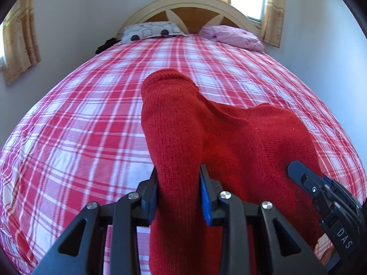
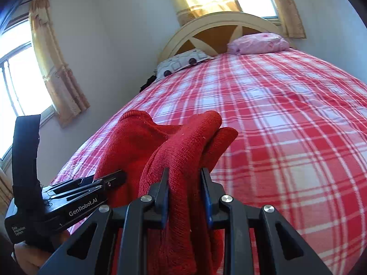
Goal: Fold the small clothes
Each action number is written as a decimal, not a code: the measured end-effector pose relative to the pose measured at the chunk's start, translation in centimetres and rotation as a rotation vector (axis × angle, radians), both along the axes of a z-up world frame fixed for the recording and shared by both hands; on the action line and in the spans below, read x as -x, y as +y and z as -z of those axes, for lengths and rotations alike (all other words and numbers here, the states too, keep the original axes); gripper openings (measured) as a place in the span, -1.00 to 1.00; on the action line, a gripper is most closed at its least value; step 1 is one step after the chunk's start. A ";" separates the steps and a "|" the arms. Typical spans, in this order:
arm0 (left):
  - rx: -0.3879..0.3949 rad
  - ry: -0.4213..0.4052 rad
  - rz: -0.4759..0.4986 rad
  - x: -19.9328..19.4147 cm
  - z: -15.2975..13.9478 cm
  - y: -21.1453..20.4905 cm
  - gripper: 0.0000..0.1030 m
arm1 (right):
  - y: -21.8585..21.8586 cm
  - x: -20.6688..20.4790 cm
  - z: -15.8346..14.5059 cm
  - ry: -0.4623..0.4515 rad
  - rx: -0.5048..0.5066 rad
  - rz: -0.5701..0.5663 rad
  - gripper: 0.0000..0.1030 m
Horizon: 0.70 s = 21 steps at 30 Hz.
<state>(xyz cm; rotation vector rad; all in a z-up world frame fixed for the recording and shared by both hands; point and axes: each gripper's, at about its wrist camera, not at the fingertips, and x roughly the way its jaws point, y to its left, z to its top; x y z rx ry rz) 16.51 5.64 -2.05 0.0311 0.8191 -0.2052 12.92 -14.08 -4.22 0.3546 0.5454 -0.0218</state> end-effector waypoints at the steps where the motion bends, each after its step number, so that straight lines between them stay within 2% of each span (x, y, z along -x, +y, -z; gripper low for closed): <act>1: -0.002 -0.002 -0.011 -0.2 0.0 0.7 -0.37 | 0.6 -0.5 0.0 0.001 -0.001 -0.009 -0.51; 7: -0.014 -0.008 -0.063 -1.4 0.1 4.2 -0.37 | 3.5 -3.2 0.5 0.012 -0.027 -0.064 -0.52; 12: -0.058 -0.017 -0.087 -3.2 0.0 6.4 -0.37 | 5.4 -6.0 1.4 0.020 -0.080 -0.092 -0.52; 21: -0.139 -0.009 -0.079 -7.0 1.4 6.6 -0.37 | 6.1 -10.4 3.5 0.058 -0.119 -0.064 -0.52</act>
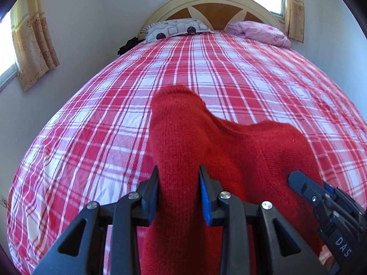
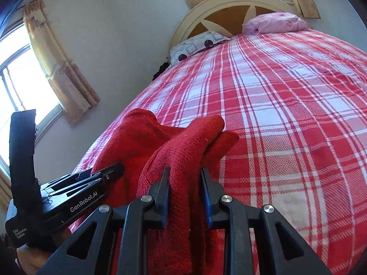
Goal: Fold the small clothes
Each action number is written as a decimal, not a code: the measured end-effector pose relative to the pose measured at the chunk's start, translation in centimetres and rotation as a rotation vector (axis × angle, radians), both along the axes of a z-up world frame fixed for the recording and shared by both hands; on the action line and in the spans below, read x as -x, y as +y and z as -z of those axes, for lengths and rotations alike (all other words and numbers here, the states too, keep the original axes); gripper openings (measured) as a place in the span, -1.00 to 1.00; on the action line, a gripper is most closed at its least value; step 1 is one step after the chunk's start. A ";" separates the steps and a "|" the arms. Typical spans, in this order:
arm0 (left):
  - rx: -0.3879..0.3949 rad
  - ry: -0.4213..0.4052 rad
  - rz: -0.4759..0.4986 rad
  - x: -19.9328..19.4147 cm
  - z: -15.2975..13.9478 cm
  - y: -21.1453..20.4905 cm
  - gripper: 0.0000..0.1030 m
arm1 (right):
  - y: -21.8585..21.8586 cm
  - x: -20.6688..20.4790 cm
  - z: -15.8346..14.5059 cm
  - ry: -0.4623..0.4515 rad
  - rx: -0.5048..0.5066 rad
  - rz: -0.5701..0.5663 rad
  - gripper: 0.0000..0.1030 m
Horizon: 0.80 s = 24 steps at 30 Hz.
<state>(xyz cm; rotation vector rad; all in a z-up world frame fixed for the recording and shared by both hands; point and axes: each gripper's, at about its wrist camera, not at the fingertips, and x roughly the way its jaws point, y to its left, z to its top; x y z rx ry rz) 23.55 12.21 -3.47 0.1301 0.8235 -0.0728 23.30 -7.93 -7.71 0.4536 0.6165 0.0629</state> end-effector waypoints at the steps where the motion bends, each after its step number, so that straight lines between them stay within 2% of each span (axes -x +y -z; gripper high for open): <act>1: -0.003 0.001 -0.001 -0.5 0.3 -0.1 -0.37 | -0.3 -0.2 0.2 0.005 -0.003 0.005 -0.52; 19: -0.014 0.021 -0.005 -1.3 2.1 0.7 -0.37 | -1.4 -1.4 2.9 0.080 -0.032 0.007 -0.51; 24: -0.046 0.007 0.015 -0.9 2.6 0.7 -0.19 | -2.0 -1.2 3.8 0.094 -0.083 0.003 -0.33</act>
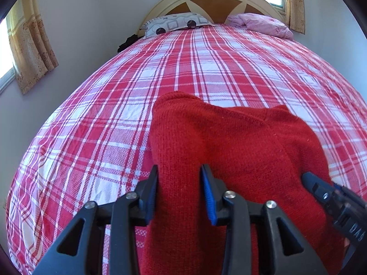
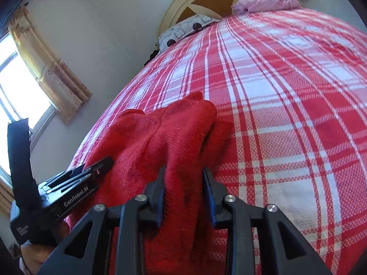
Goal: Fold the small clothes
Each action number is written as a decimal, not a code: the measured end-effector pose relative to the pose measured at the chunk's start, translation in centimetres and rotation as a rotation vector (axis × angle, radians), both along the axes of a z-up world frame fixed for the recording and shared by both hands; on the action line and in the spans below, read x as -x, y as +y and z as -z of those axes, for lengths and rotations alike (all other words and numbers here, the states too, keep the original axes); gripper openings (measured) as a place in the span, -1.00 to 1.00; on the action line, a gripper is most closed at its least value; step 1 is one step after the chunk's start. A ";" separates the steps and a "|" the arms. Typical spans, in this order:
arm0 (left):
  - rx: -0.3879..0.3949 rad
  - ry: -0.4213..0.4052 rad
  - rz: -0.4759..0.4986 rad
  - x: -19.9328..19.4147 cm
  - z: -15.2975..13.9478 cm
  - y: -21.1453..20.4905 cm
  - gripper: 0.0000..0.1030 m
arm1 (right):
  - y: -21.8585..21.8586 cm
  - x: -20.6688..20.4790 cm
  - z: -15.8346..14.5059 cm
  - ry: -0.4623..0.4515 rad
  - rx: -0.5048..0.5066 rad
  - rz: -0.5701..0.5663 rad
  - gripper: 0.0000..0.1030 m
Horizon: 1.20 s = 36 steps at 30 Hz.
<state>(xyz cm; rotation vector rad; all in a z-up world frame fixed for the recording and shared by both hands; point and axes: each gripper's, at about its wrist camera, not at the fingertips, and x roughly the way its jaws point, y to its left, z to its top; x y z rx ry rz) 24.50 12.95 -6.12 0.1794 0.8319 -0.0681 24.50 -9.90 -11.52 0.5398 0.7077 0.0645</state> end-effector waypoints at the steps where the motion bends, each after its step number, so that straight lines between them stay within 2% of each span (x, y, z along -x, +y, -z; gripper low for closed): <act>1: 0.005 -0.002 0.006 0.1 0.0 0.1 -0.18 | -0.3 0.0 0.1 0.005 -0.020 -0.003 -0.28; 4: 0.008 -0.009 0.019 0.9 -0.3 0.6 -0.01 | -0.8 0.5 -0.1 0.010 -0.035 -0.019 -0.22; 6: -0.002 -0.022 0.008 1.6 -0.5 1.0 0.23 | -1.2 1.2 -0.6 0.003 -0.036 -0.011 -0.22; 8: 0.003 -0.033 -0.008 2.3 -0.8 1.5 0.35 | -1.2 2.0 -1.3 -0.017 -0.006 0.001 -0.22; 11: 0.041 -0.036 -0.027 3.3 -1.2 2.4 0.36 | -0.5 2.9 -3.1 -0.069 0.097 0.018 -0.22; 15: 0.100 -0.053 -0.080 5.0 -1.6 3.8 0.36 | 1.7 3.1 -5.2 -0.137 0.195 -0.054 -0.22; 18: 0.177 -0.025 -0.126 5.8 -0.9 5.1 0.40 | 3.7 3.0 -5.5 -0.167 0.233 -0.140 -0.22; 20: 0.212 -0.010 -0.137 6.1 -0.5 5.5 0.40 | 4.2 3.0 -5.0 -0.158 0.218 -0.196 -0.22; 22: 0.205 -0.017 -0.133 6.5 -0.3 5.3 0.42 | 4.8 2.6 -3.8 -0.100 0.228 -0.244 -0.22; 24: 0.173 -0.031 -0.137 6.6 -0.1 5.0 0.61 | 4.9 2.5 -2.3 -0.059 0.273 -0.239 -0.22; 26: 0.159 -0.025 -0.151 6.2 0.5 4.9 0.69 | 4.9 2.8 -1.8 -0.073 0.281 -0.230 -0.23; 32: 0.245 0.029 -0.191 5.4 1.4 5.9 0.79 | 5.3 2.5 -1.6 -0.071 0.324 -0.211 -0.22; 36: 0.203 -0.003 -0.189 7.3 0.5 5.5 0.79 | 5.4 4.0 -1.9 -0.078 0.327 -0.180 -0.15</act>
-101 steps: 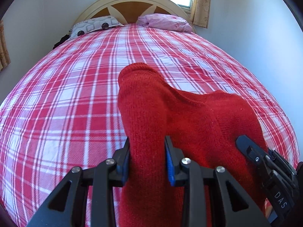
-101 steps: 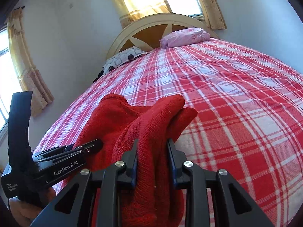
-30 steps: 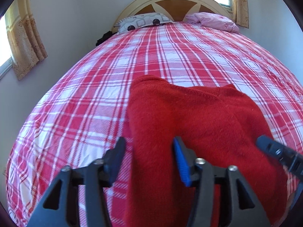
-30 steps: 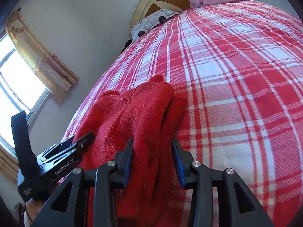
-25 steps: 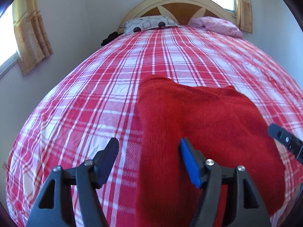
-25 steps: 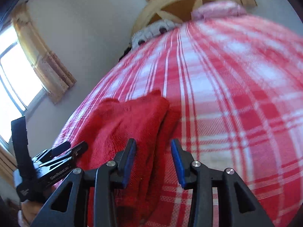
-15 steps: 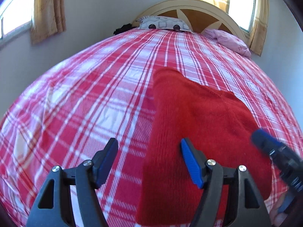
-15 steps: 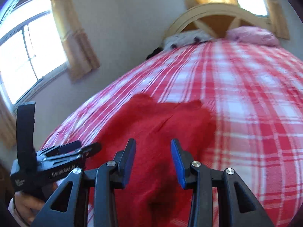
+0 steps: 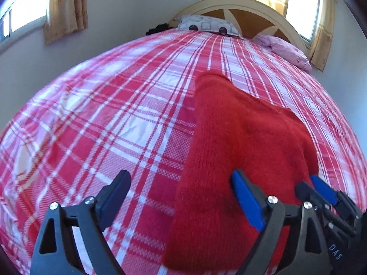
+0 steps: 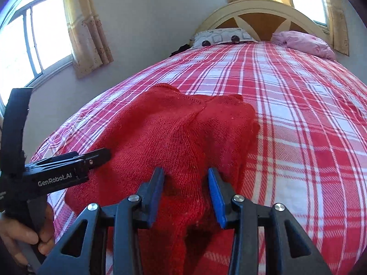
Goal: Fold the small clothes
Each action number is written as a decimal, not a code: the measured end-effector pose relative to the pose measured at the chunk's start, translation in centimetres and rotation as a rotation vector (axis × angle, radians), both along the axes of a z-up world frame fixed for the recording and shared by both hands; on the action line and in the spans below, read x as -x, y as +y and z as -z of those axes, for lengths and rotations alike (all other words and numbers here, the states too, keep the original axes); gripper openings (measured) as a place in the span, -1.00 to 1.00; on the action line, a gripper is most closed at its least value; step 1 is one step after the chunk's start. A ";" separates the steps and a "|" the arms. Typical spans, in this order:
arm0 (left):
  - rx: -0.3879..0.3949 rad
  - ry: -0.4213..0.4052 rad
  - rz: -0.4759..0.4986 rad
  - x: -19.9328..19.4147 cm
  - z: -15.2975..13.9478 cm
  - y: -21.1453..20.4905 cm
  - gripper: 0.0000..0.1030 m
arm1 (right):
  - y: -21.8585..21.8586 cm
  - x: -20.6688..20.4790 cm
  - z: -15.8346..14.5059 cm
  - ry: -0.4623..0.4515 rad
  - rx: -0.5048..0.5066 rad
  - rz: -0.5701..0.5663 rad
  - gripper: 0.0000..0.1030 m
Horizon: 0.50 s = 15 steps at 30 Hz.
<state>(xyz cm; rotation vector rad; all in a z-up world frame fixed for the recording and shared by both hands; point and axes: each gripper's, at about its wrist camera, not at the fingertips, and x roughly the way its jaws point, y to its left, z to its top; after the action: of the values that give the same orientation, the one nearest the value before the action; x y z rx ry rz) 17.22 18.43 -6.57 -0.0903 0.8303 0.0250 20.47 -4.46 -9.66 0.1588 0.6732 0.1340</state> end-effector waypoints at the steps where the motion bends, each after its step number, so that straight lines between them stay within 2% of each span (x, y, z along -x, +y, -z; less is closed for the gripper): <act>1: -0.021 -0.012 0.005 0.6 -0.3 -0.1 0.79 | 0.0 0.7 -0.2 -0.010 -0.012 0.011 -0.10; 3: -0.071 -0.032 0.003 2.2 -0.9 -0.3 0.77 | -0.1 2.7 -0.5 -0.043 -0.065 0.023 -0.03; 5: -0.094 -0.053 0.000 3.6 -1.2 -0.3 0.77 | -0.3 4.7 -0.8 -0.076 -0.116 0.029 0.16; 8: -0.109 -0.084 0.022 6.2 -1.8 -0.4 0.77 | -0.1 7.0 -1.0 -0.076 -0.155 0.026 0.23; 15: -0.109 -0.124 0.027 10.2 -4.0 -0.5 0.89 | 1.8 11.5 -3.1 -0.103 -0.077 0.066 0.24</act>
<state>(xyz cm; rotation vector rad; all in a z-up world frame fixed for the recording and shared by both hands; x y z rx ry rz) 6.99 17.96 -2.55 0.0220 0.7046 0.0384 9.01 -2.71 -6.57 0.2461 0.5598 0.1039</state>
